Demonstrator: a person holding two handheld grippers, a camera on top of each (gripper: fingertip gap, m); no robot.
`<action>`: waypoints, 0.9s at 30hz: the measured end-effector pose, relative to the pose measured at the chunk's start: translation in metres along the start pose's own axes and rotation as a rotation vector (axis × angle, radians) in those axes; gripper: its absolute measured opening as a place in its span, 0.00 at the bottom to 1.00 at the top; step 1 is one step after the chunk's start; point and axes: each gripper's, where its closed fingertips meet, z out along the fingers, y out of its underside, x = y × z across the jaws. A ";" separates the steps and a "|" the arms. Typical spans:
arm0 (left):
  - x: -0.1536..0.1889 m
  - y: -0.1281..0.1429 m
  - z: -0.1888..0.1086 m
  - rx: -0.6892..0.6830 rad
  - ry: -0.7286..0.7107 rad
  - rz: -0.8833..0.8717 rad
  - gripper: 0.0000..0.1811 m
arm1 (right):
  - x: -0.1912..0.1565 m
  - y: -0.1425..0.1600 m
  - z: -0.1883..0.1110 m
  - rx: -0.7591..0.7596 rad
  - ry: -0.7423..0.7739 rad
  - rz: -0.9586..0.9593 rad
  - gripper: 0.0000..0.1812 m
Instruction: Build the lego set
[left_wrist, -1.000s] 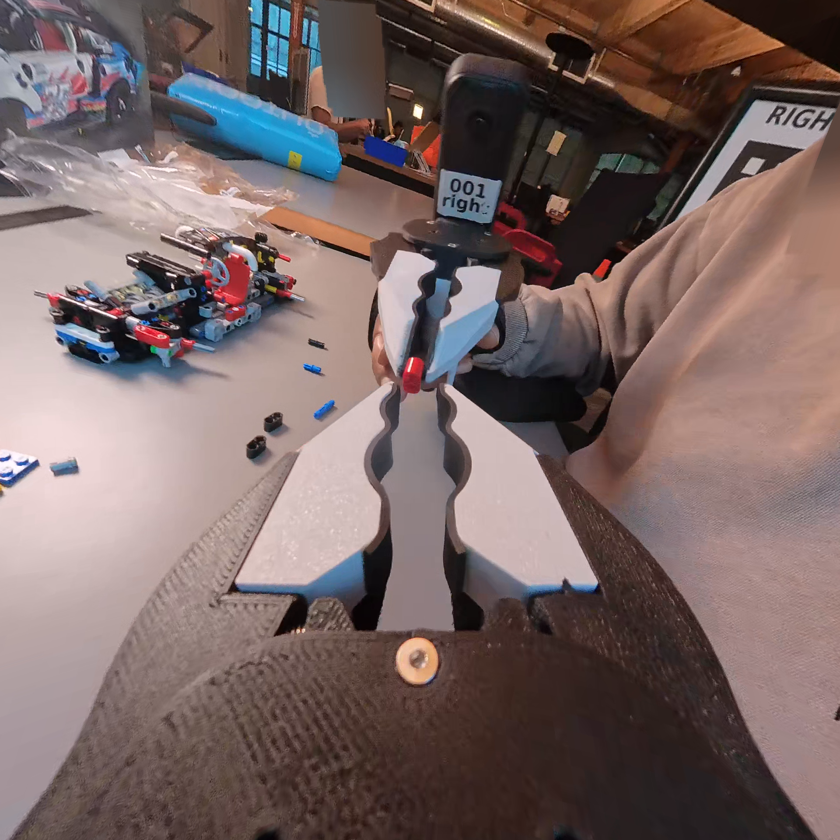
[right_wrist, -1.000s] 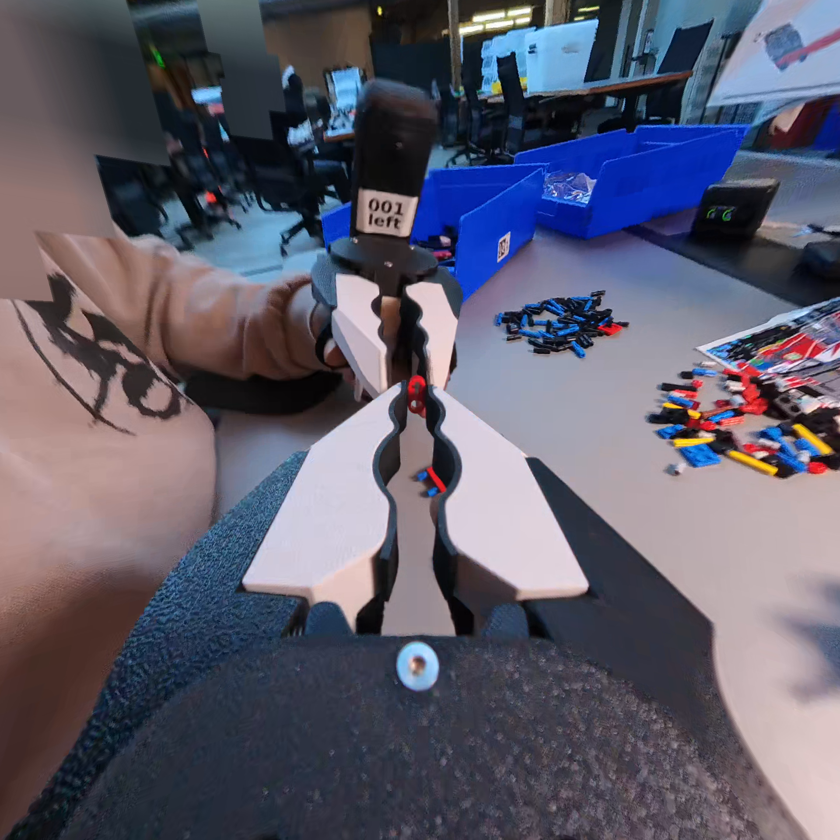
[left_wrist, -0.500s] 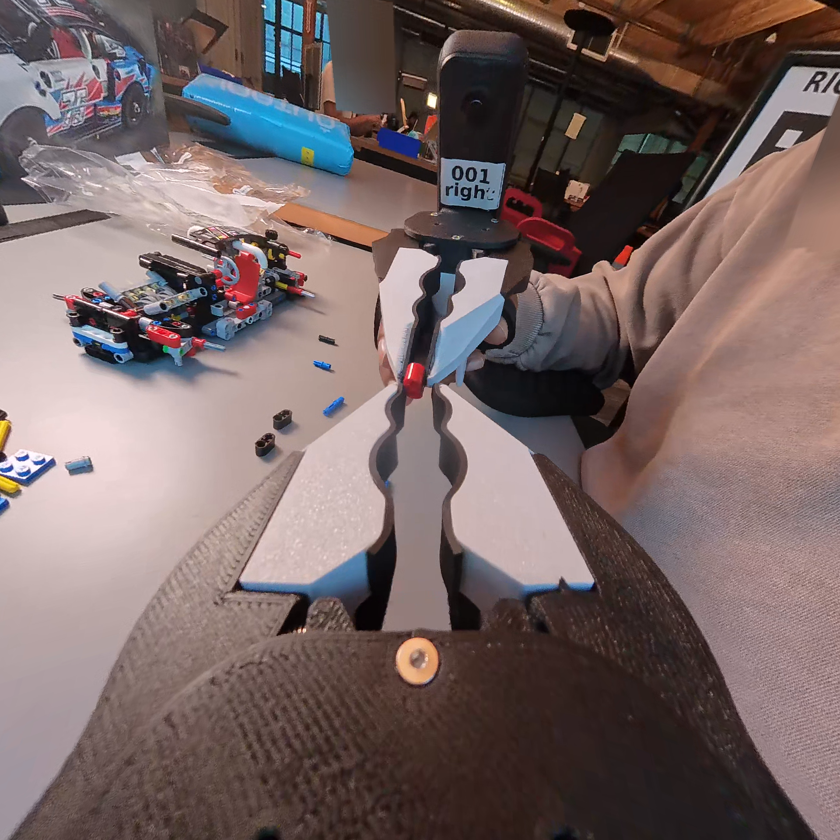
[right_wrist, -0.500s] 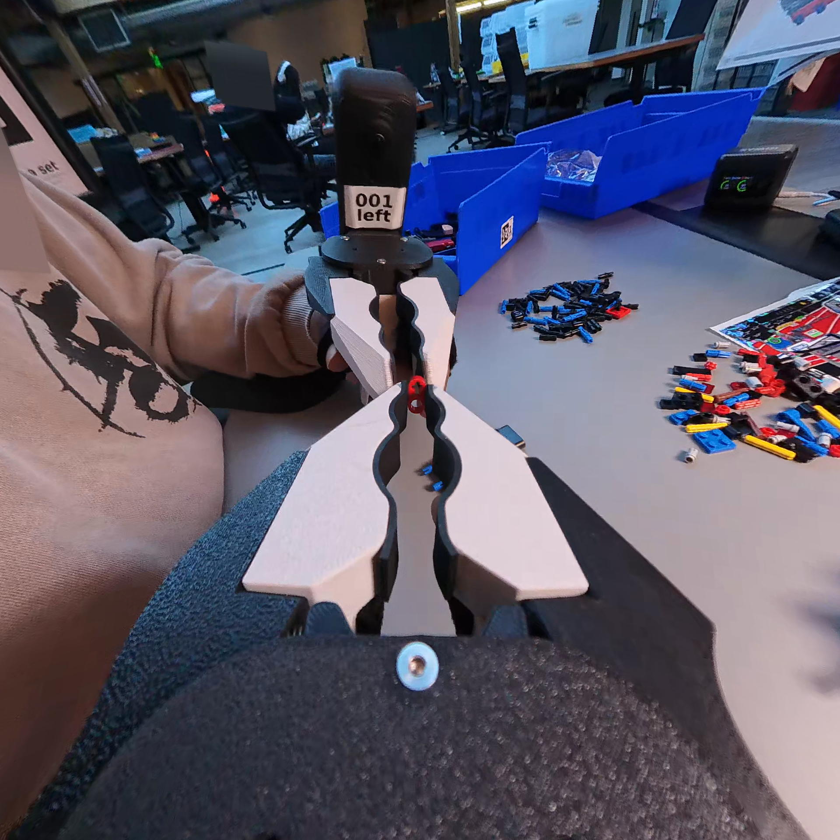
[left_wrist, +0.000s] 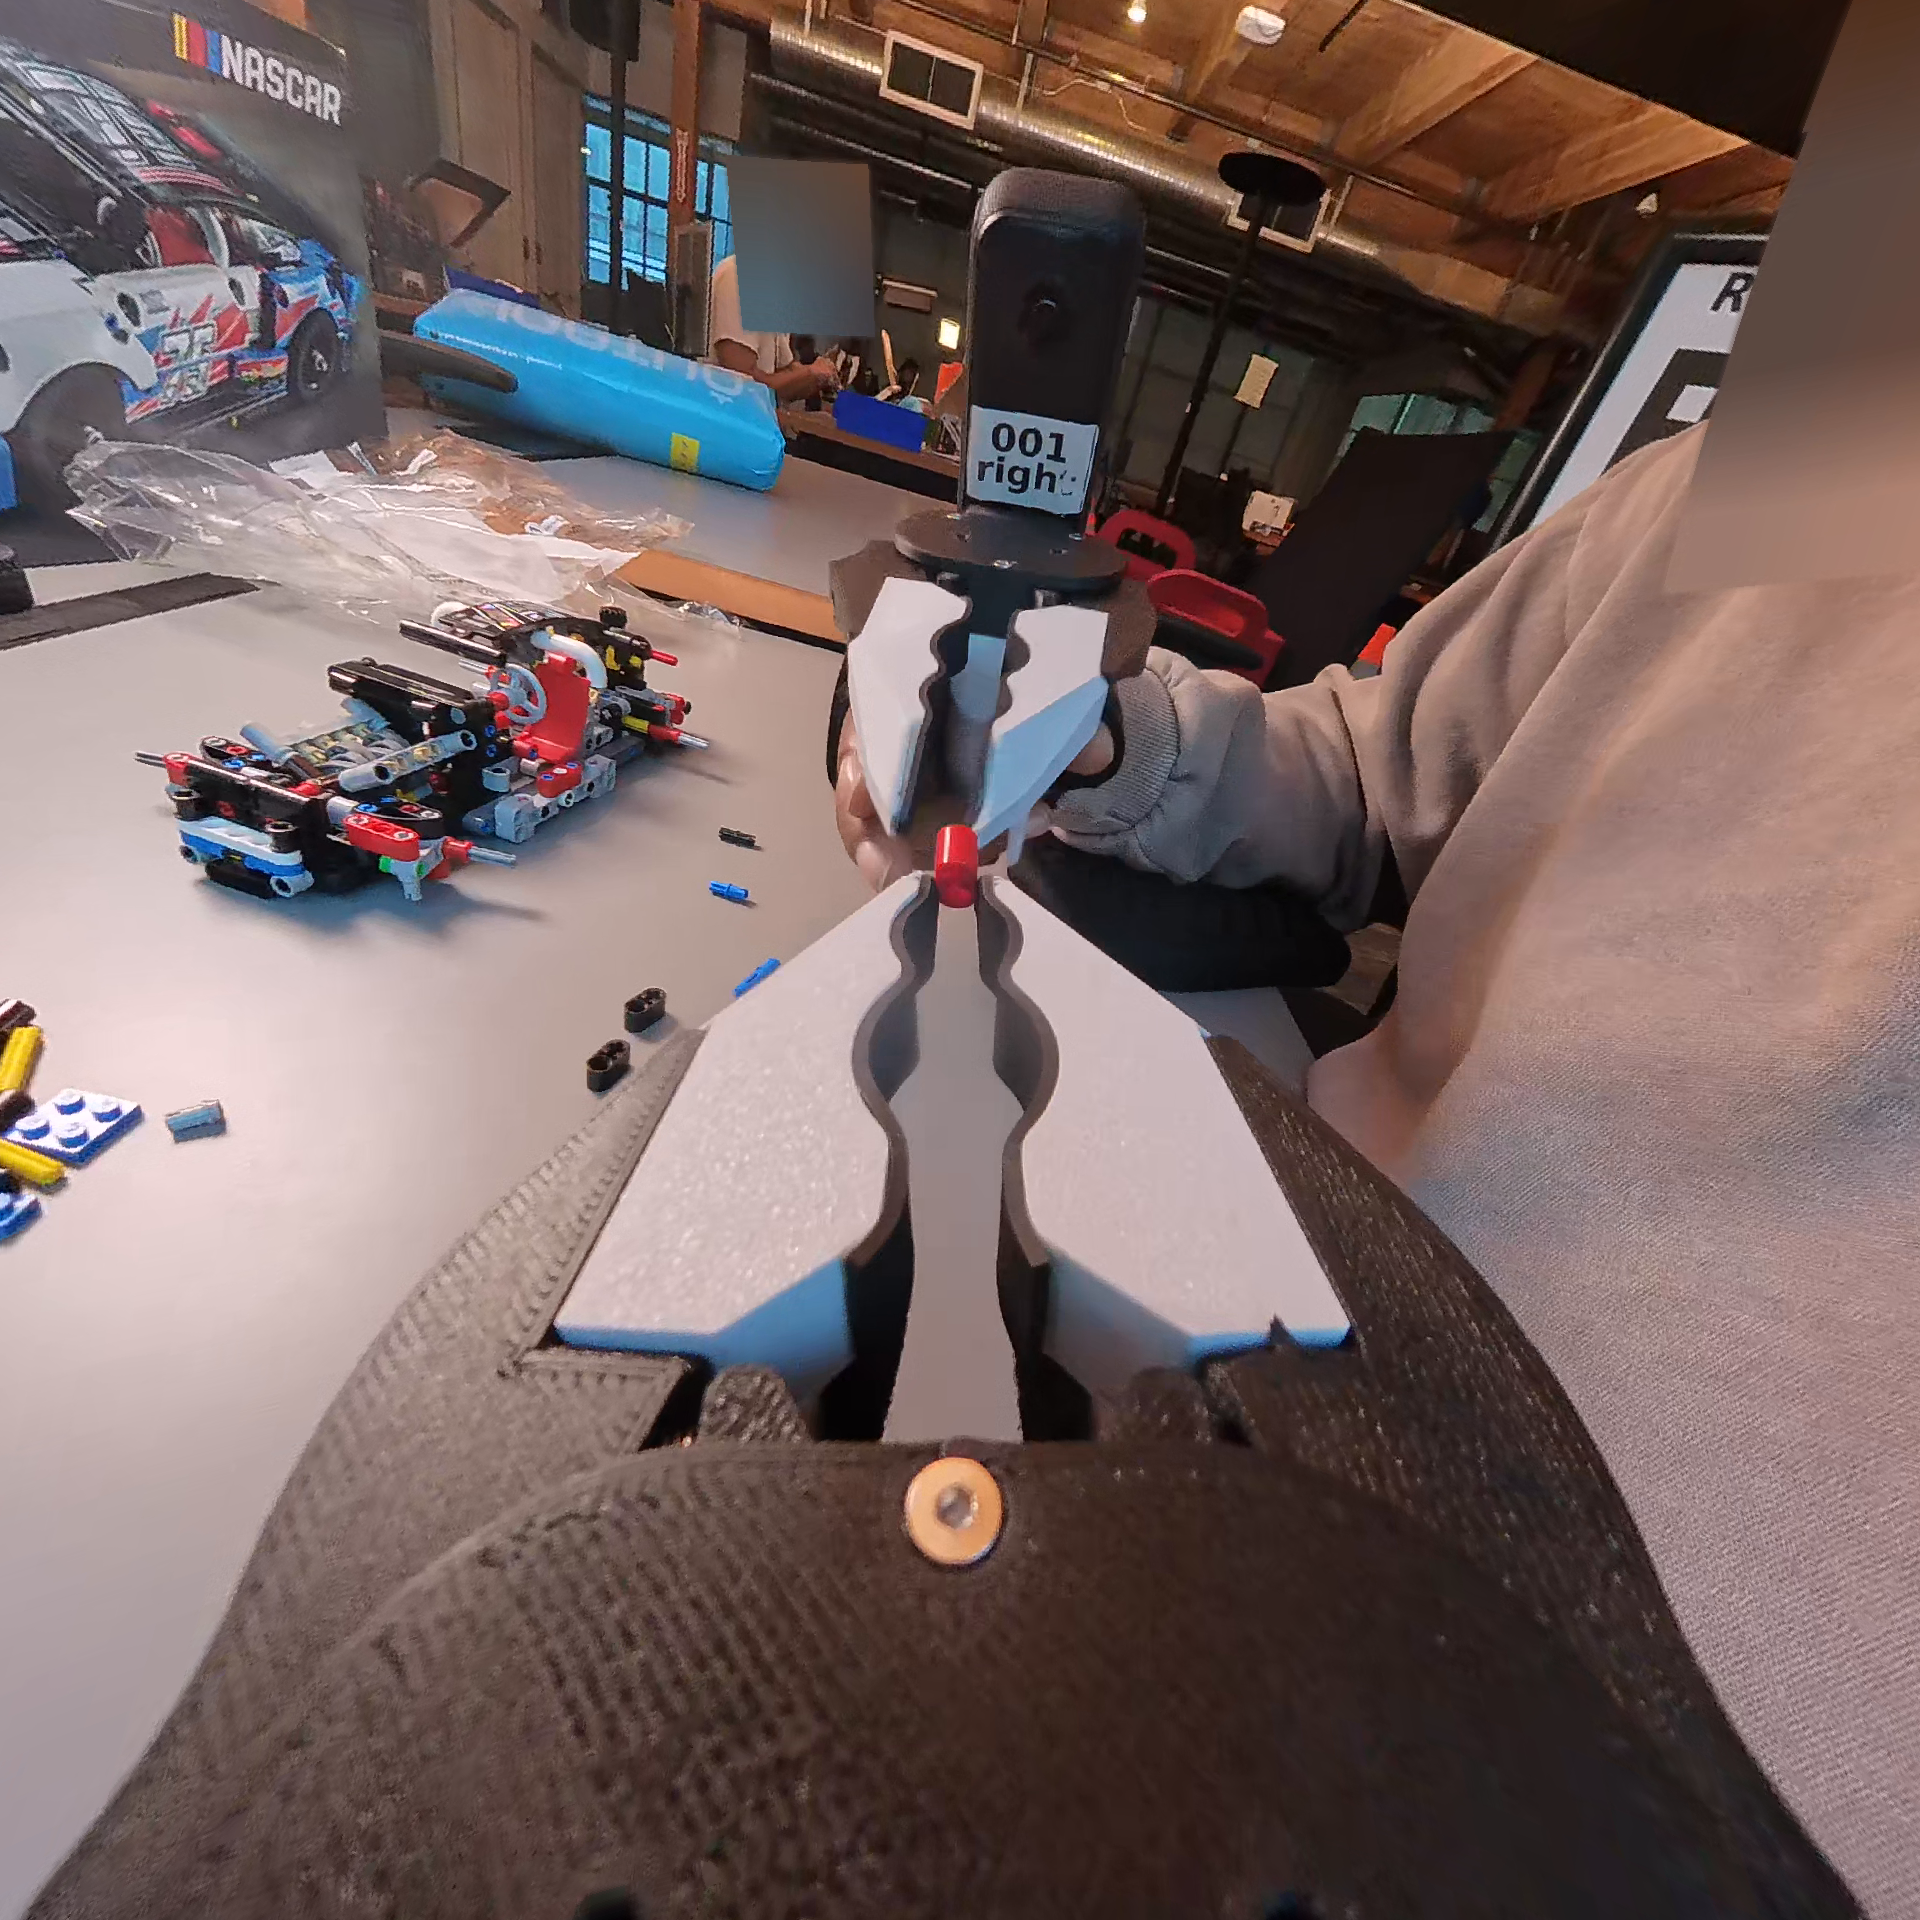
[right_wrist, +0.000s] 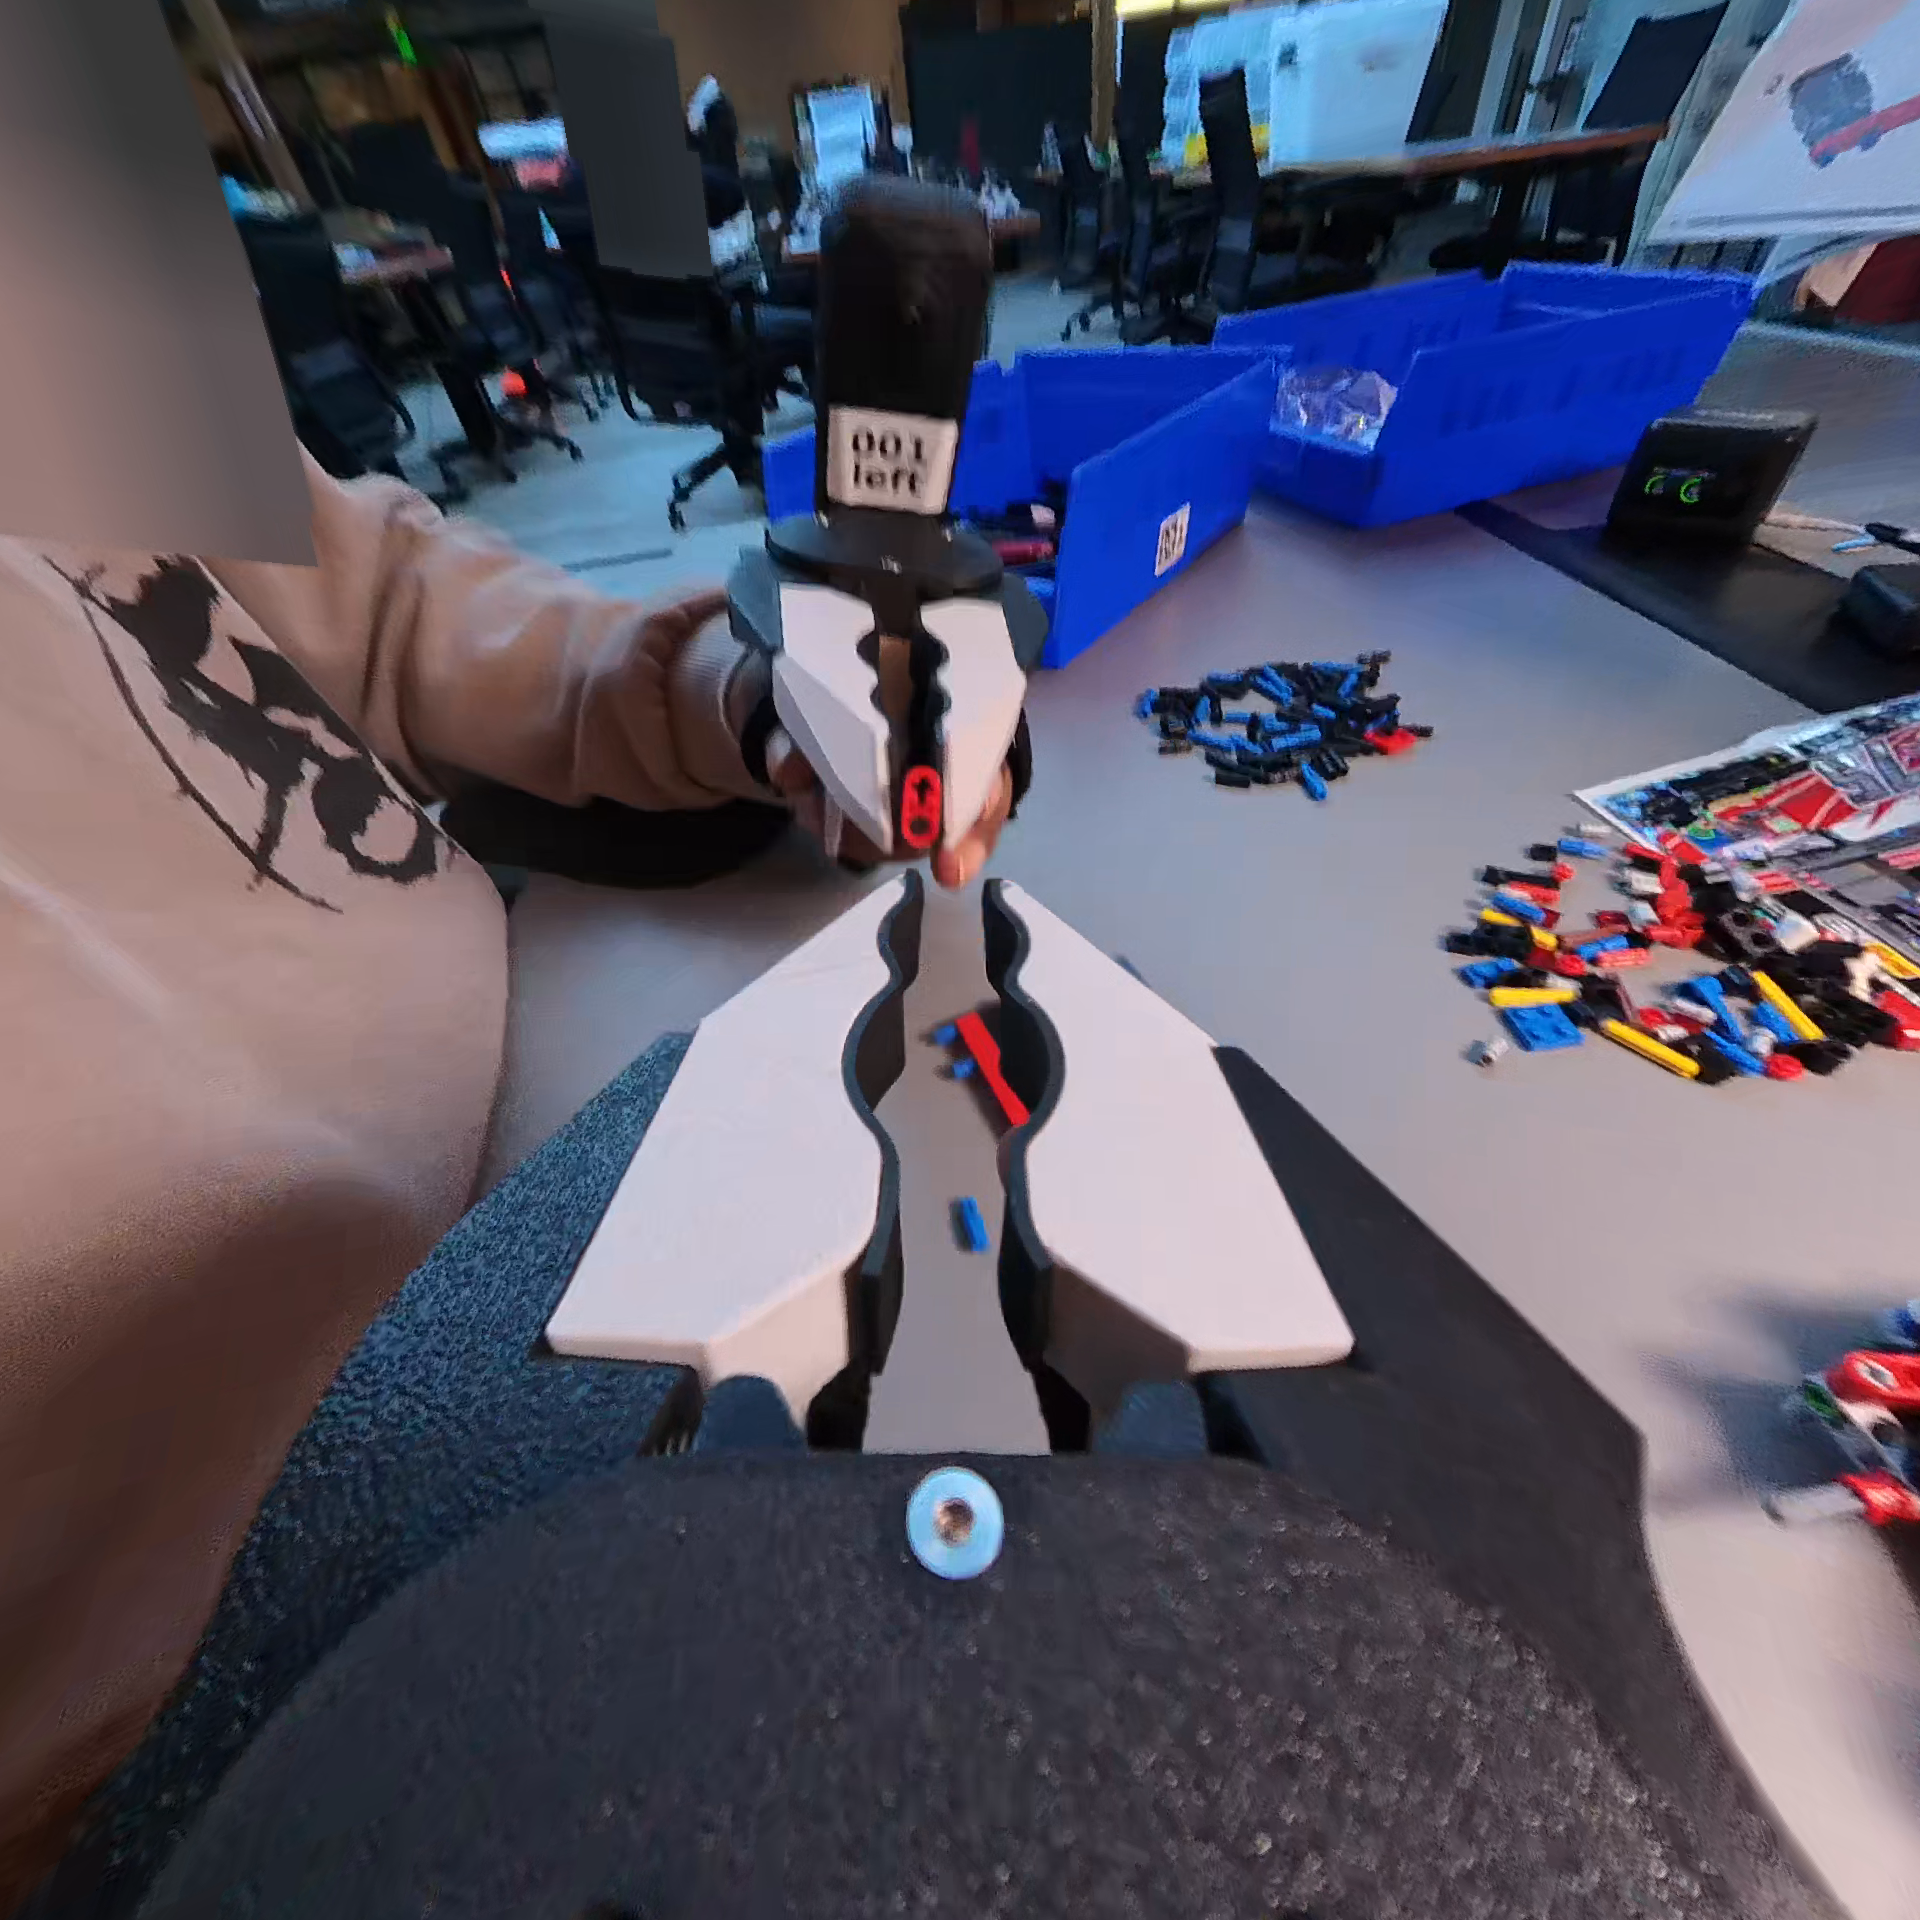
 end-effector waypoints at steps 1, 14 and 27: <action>-0.001 0.000 -0.002 -0.001 -0.005 0.007 0.03 | 0.003 0.015 -0.003 -0.090 0.000 -0.019 0.04; 0.000 0.001 -0.004 -0.027 0.003 0.034 0.03 | 0.008 0.113 0.006 -0.682 0.006 -0.204 0.05; 0.005 -0.002 -0.005 -0.004 0.029 0.049 0.03 | 0.006 0.010 0.000 -0.315 0.069 -0.249 0.01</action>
